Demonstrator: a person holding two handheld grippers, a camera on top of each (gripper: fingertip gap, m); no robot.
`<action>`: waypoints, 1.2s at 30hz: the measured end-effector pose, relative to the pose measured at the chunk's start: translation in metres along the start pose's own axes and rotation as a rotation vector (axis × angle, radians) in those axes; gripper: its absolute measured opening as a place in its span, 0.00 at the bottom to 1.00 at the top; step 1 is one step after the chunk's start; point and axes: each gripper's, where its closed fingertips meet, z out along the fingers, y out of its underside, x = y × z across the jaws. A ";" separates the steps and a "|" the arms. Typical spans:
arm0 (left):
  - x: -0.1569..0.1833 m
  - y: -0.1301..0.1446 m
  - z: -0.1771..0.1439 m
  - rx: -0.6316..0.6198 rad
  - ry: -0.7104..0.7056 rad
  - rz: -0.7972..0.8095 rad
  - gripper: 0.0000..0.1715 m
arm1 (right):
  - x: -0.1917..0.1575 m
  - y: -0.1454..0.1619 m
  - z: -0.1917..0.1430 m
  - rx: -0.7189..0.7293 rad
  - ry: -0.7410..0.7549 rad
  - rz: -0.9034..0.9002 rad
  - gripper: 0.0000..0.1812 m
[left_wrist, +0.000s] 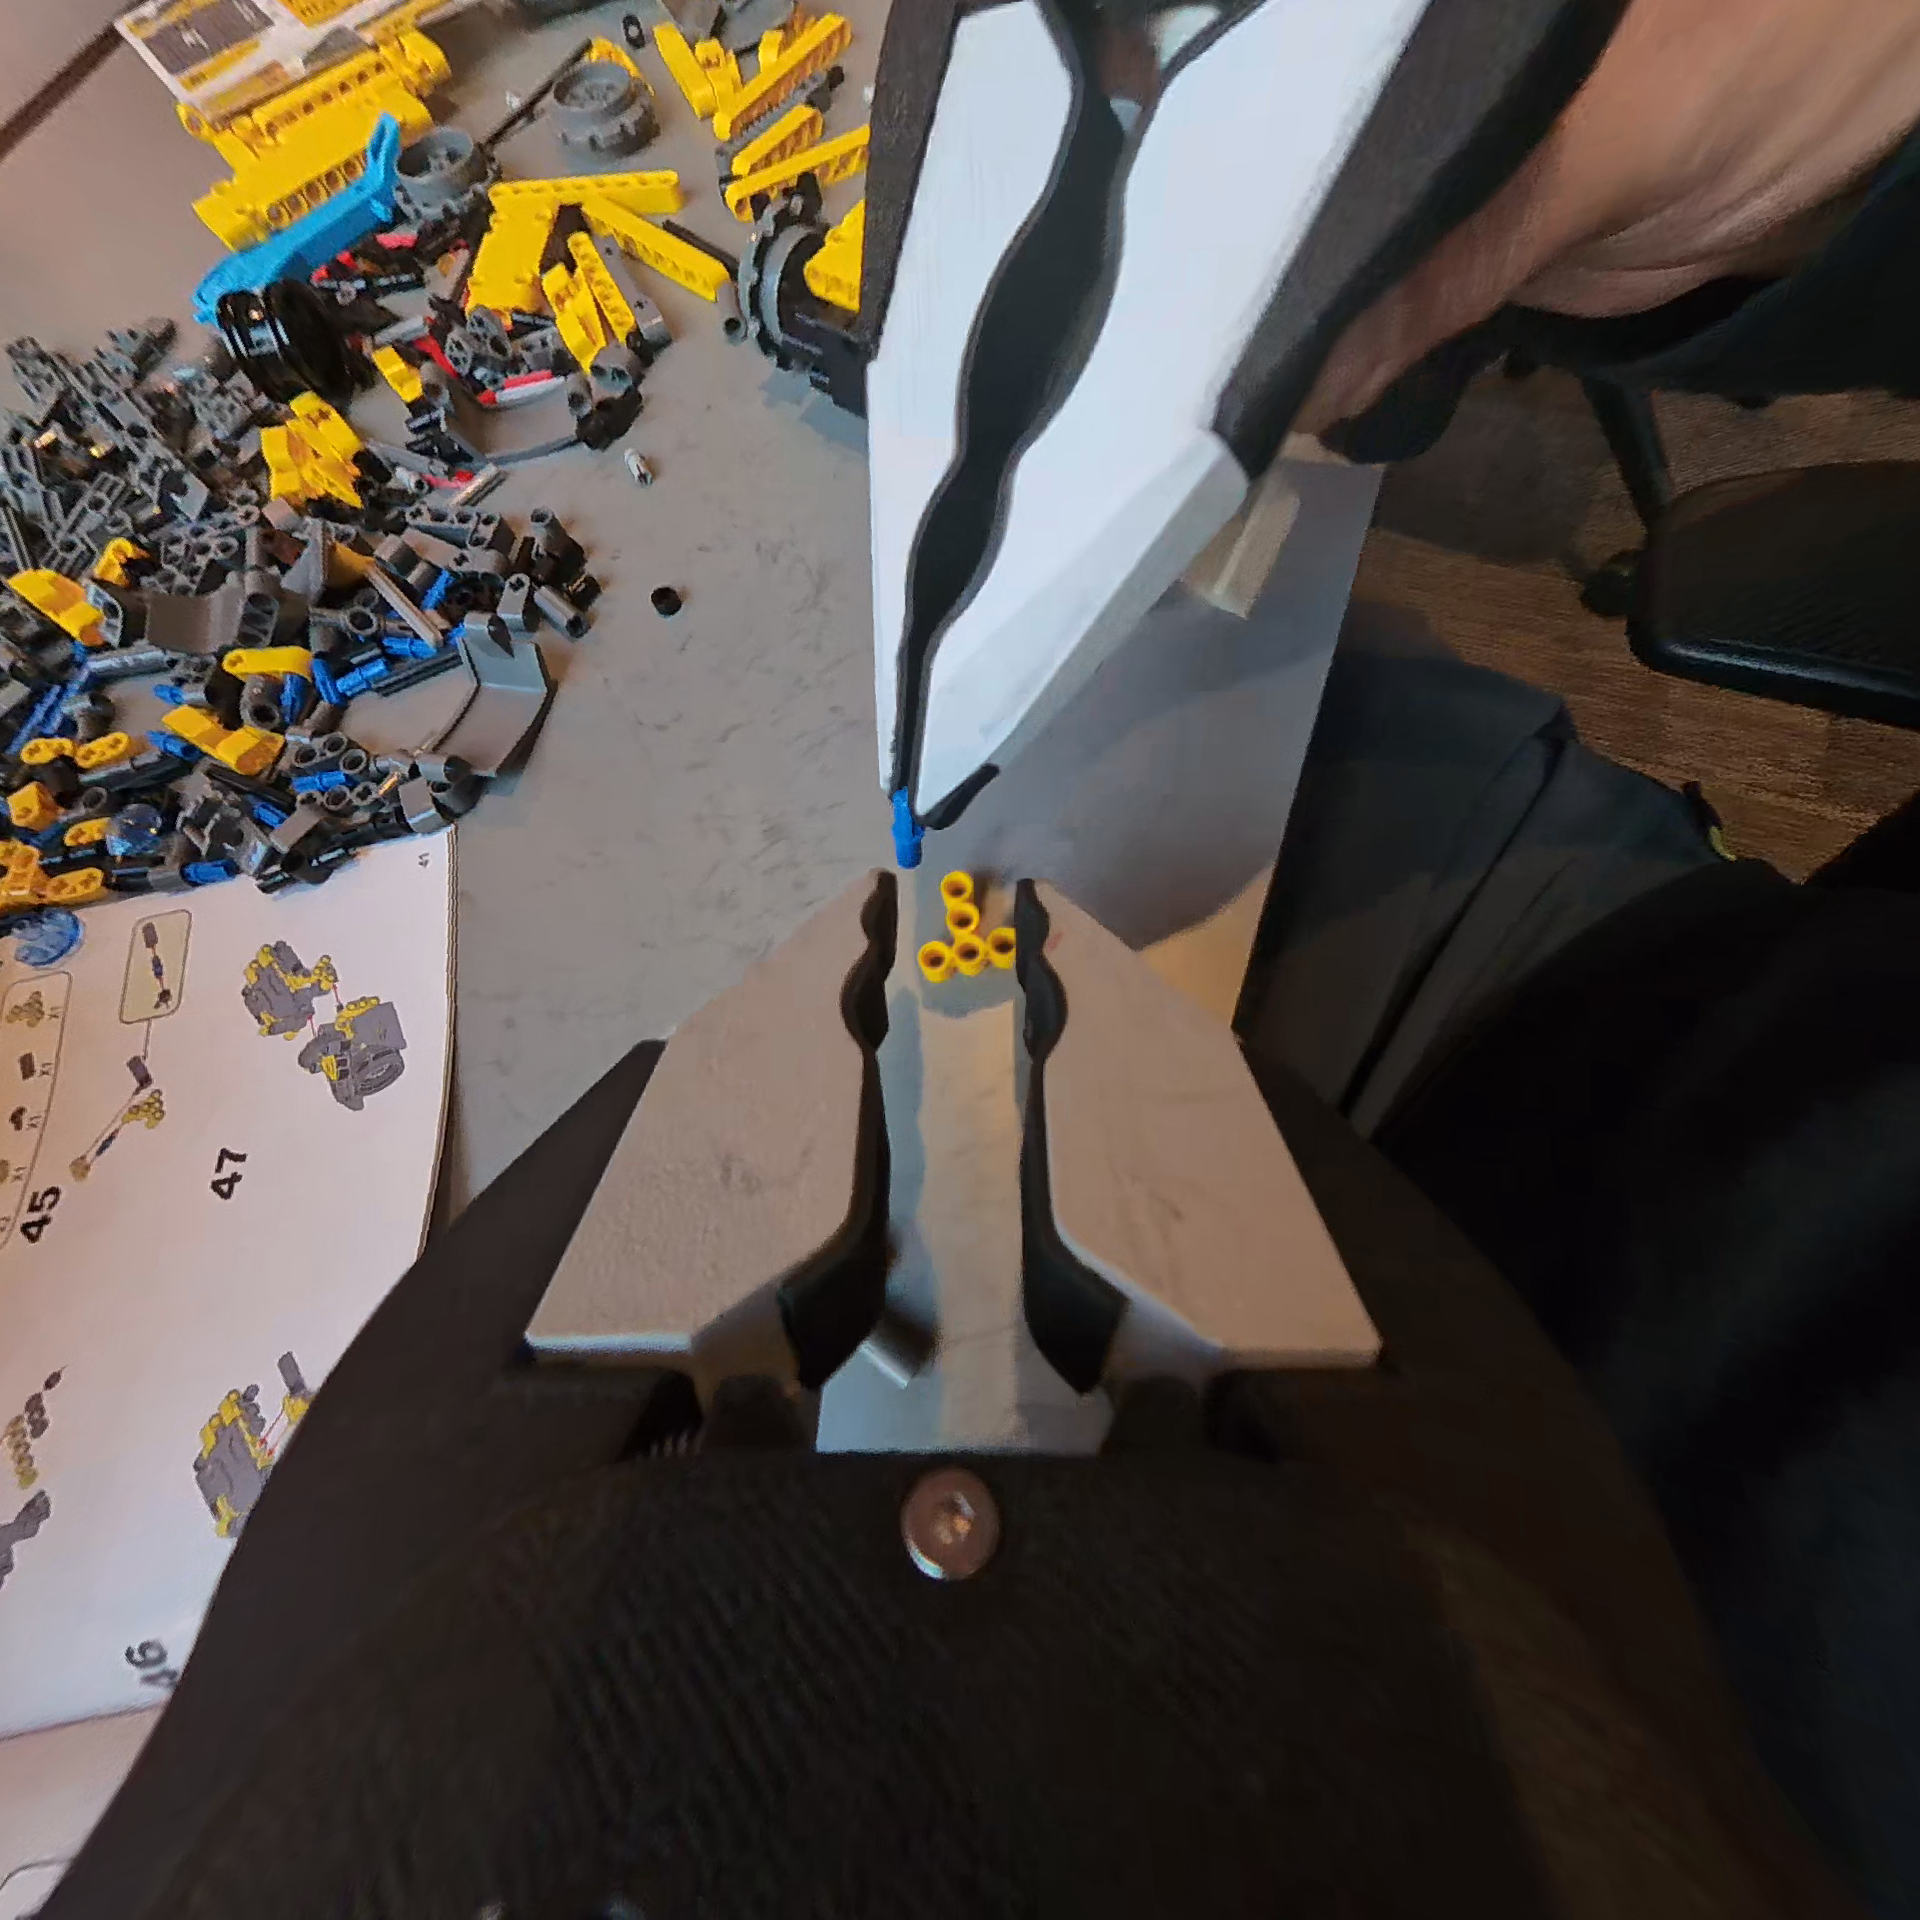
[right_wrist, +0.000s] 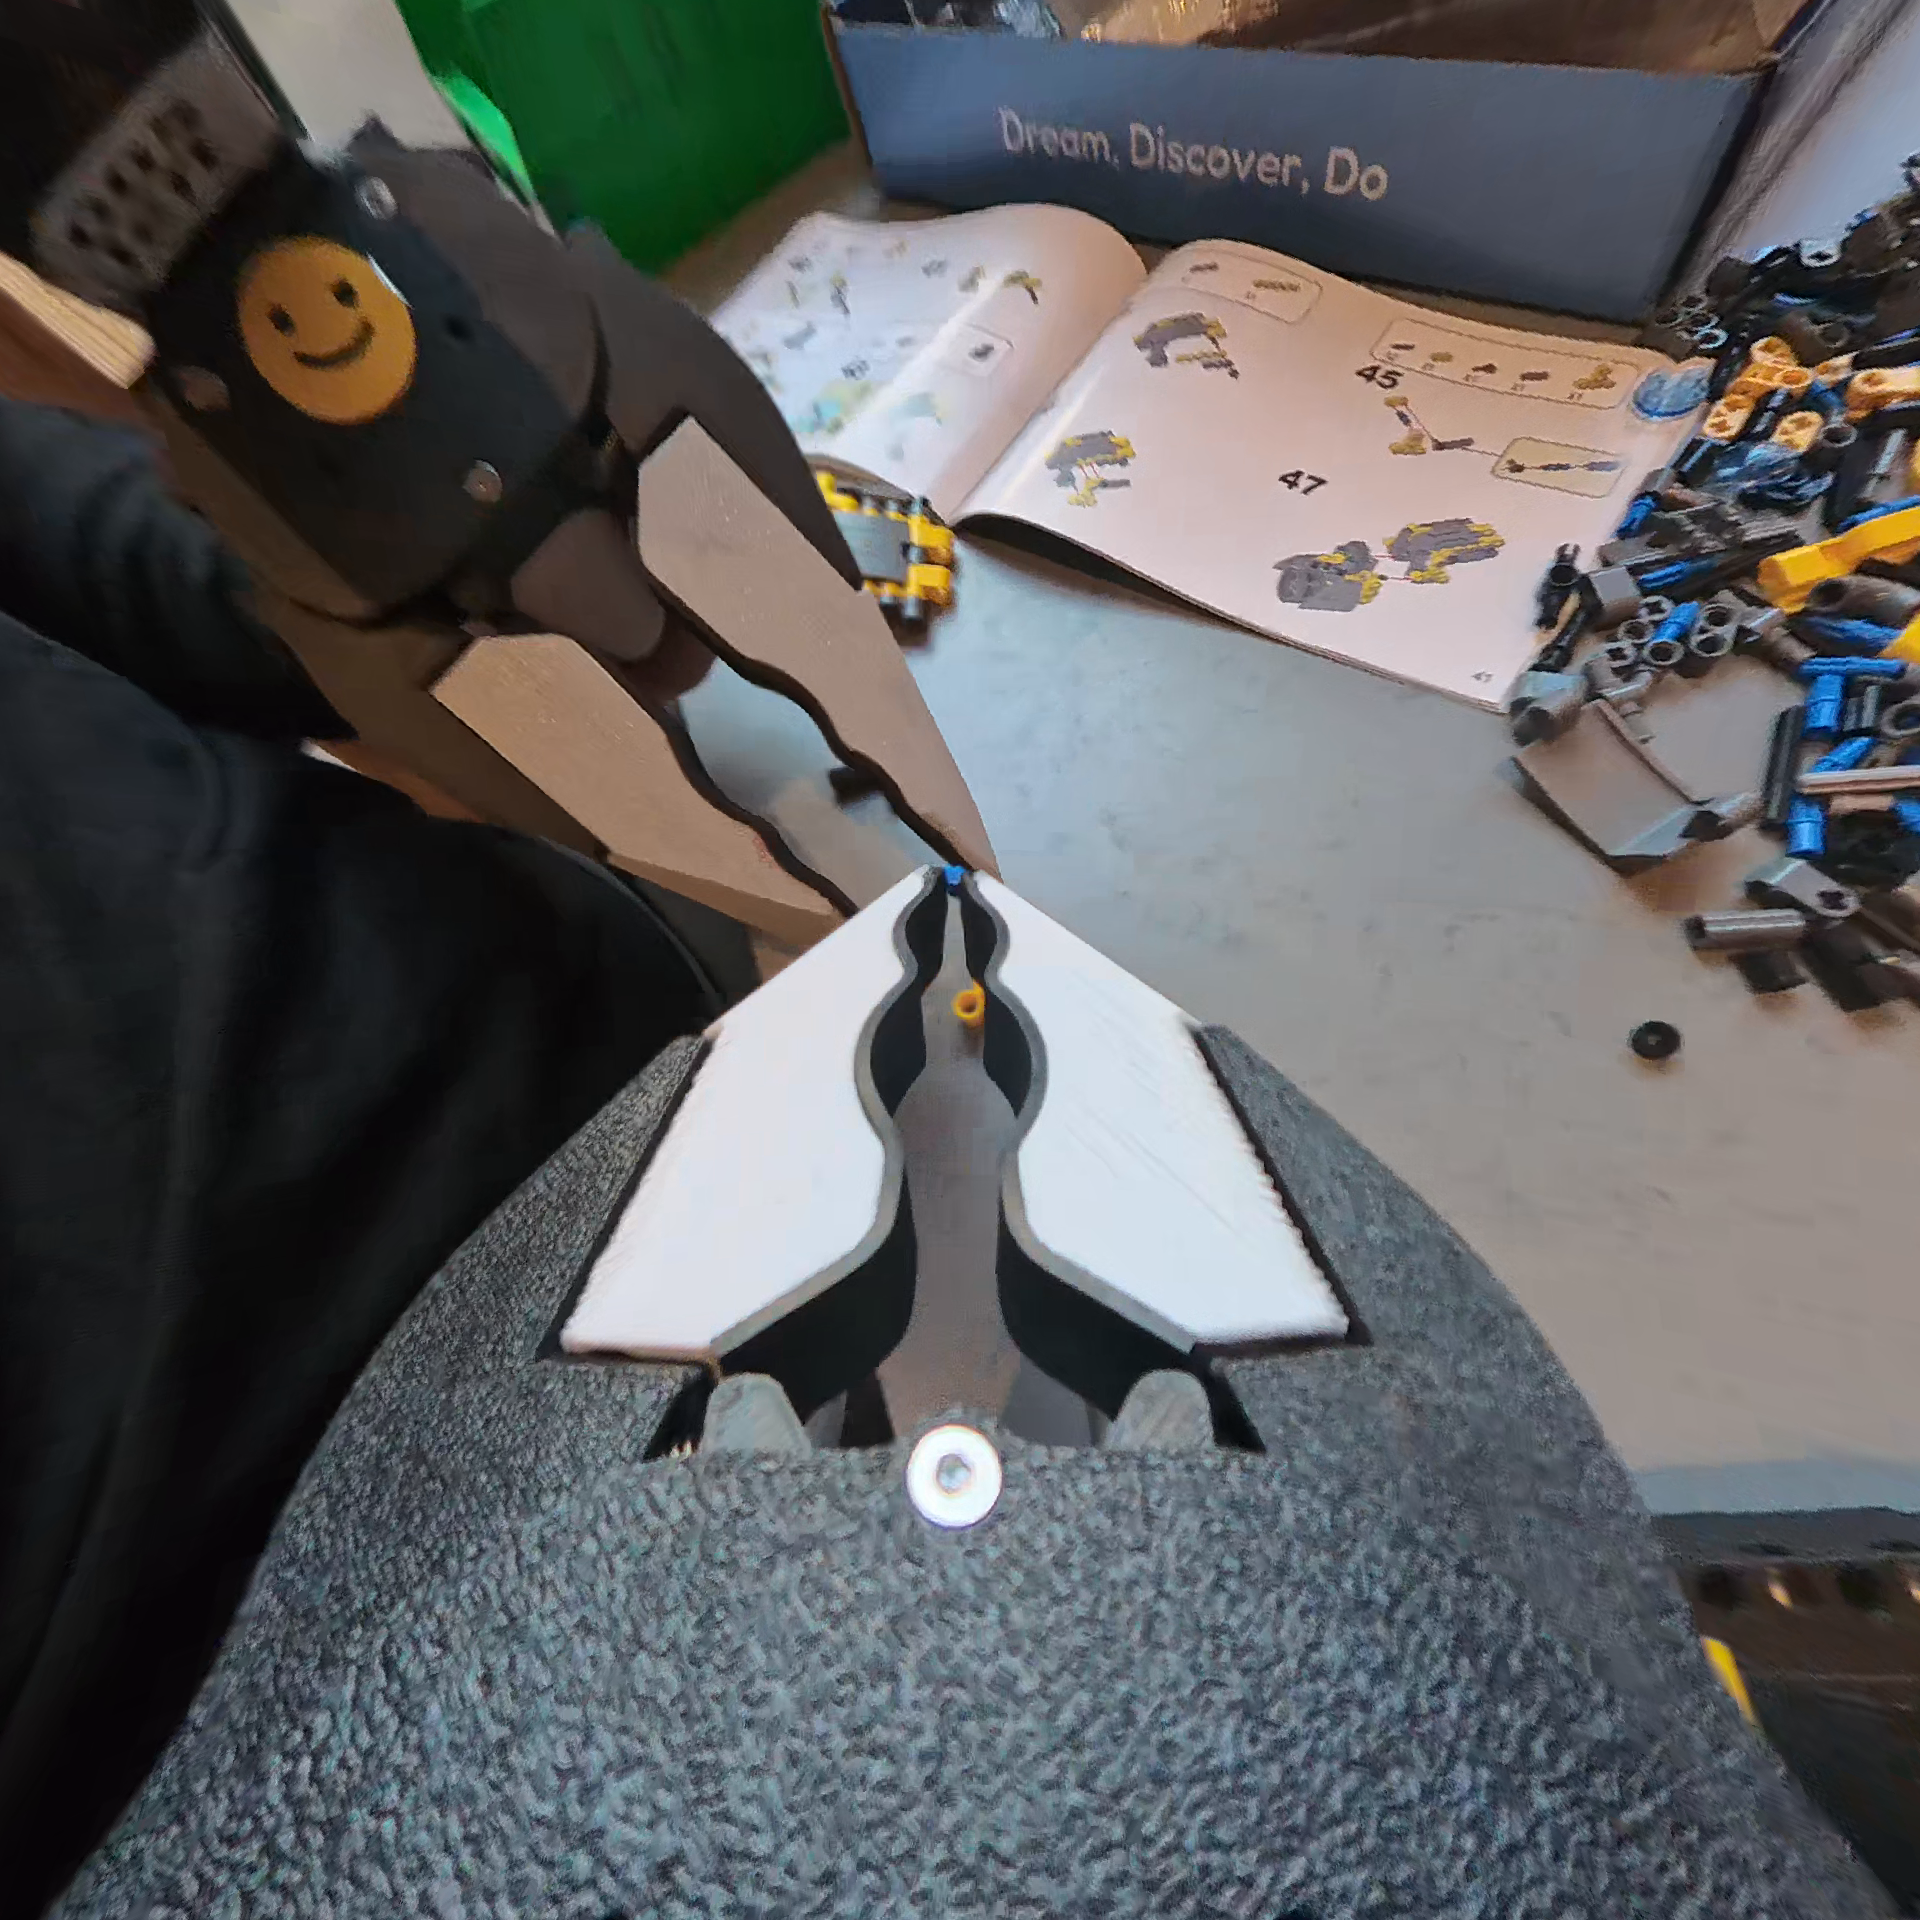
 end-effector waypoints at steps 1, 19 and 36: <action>0.001 -0.002 -0.001 0.010 -0.002 0.008 0.11 | -0.002 -0.001 -0.002 0.023 -0.037 0.037 0.01; 0.000 -0.008 -0.004 0.055 -0.003 0.028 0.01 | -0.009 0.001 -0.004 0.102 -0.166 0.179 0.01; 0.004 -0.004 -0.003 0.015 -0.028 0.106 0.00 | -0.010 0.008 -0.002 -0.033 -0.025 -0.084 0.03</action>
